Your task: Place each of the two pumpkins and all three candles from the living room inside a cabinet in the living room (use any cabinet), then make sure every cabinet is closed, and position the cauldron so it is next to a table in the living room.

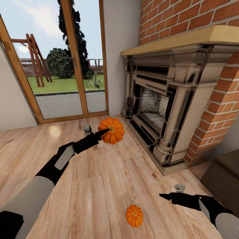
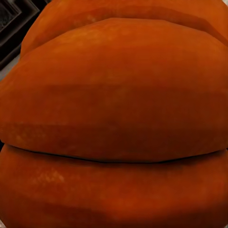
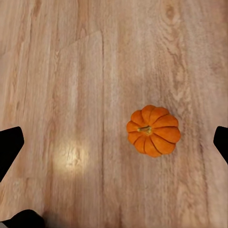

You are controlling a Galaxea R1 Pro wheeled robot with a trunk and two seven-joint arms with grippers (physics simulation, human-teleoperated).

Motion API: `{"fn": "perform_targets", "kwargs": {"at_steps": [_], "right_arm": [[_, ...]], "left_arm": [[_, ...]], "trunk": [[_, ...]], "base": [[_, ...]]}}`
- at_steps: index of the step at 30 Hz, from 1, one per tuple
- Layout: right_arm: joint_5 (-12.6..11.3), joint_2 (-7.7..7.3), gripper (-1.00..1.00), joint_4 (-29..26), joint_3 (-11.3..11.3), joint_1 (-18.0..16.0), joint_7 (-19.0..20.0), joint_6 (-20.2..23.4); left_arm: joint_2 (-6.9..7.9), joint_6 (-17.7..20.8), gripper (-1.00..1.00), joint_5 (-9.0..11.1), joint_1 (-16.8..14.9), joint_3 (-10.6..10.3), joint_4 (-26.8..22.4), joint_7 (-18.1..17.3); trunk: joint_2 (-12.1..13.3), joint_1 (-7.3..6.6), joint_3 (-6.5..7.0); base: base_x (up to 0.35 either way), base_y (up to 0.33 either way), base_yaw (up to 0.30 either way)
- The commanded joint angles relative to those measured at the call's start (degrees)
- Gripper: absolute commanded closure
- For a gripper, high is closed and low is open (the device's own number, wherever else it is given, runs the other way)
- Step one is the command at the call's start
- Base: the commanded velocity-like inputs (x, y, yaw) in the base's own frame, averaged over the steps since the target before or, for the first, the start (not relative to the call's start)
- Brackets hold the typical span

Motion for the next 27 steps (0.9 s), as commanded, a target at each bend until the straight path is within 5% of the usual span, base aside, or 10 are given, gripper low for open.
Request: {"fn": "perform_targets", "kwargs": {"at_steps": [1,27], "right_arm": [[0.02,0.01,-1.0,0.0,-0.02,0.02,-0.04,0.0],[0.21,-0.23,-1.0,-0.51,-0.03,0.05,-0.16,-1.6]], "left_arm": [[-0.02,0.03,1.0,0.11,-0.01,0.02,-0.01,0.03],[0.29,0.09,1.0,0.17,-0.01,0.11,0.0,0.02]], "trunk": [[-0.42,0.22,-0.18],[-10.84,5.94,-4.85]], "base": [[0.0,0.0,0.0],[0.0,0.0,0.0]]}}
